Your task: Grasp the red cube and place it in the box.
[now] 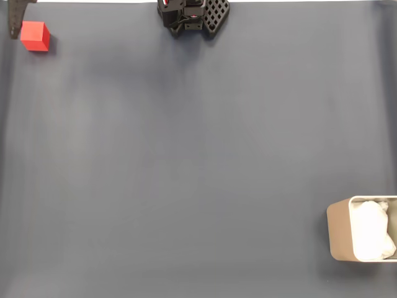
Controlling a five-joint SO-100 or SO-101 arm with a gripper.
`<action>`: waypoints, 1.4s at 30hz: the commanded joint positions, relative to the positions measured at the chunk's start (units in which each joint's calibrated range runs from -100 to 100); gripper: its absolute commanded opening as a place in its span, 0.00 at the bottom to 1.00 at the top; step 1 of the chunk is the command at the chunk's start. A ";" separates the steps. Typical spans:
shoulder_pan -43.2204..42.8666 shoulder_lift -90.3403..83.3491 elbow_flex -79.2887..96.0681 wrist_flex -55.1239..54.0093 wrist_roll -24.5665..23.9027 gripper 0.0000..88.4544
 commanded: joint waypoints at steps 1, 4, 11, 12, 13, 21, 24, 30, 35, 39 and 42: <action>1.00 0.27 0.15 -1.28 0.20 0.34; 1.14 1.05 0.24 -1.36 0.29 0.35; 1.64 3.13 0.42 -3.00 0.59 0.39; 1.71 3.39 0.51 -3.25 0.63 0.40; 1.78 3.65 0.60 -3.57 0.68 0.40; 2.21 5.12 2.88 -6.52 1.07 0.43; 2.21 5.64 3.16 -6.93 0.98 0.44; 2.21 6.77 3.80 -8.25 1.07 0.44; 2.28 6.94 5.80 -10.38 1.51 0.44; 2.49 7.55 6.44 -11.20 1.56 0.45; 2.56 8.15 6.44 -11.44 1.61 0.45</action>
